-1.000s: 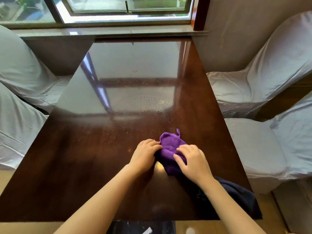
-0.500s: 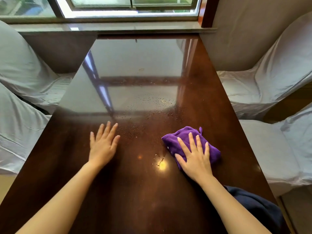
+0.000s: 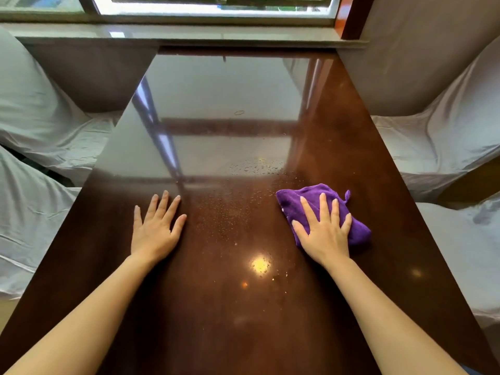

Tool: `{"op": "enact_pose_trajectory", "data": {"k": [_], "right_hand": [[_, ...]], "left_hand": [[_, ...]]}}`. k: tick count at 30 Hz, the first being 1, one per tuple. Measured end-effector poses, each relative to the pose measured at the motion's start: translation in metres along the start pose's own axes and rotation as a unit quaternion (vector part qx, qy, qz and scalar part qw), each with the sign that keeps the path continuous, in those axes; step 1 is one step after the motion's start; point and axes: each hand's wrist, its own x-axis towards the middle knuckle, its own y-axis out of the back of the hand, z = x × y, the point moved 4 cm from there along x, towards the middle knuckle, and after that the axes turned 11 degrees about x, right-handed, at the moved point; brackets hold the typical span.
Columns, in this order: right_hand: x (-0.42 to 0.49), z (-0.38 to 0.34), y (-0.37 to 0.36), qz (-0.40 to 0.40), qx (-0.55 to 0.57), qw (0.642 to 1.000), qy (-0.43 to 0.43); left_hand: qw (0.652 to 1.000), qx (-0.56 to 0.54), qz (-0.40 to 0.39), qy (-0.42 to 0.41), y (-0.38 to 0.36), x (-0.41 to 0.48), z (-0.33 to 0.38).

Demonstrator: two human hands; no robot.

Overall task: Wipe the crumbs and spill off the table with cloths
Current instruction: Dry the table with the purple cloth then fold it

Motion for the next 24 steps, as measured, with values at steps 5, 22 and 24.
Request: {"op": "enact_pose_trajectory", "data": {"k": [5, 22, 24], "right_hand": [[0.050, -0.013, -0.001, -0.007, 0.008, 1.000, -0.002], [0.136, -0.123, -0.024, -0.027, 0.015, 0.994, 0.102], [0.135, -0.146, -0.032, -0.041, 0.025, 0.991, 0.126]], "left_hand": [[1.000, 0.000, 0.004, -0.003, -0.003, 0.000, 0.000], [1.000, 0.003, 0.014, -0.001, -0.005, -0.002, 0.000], [1.000, 0.001, 0.014, 0.001, -0.005, -0.001, -0.001]]}}
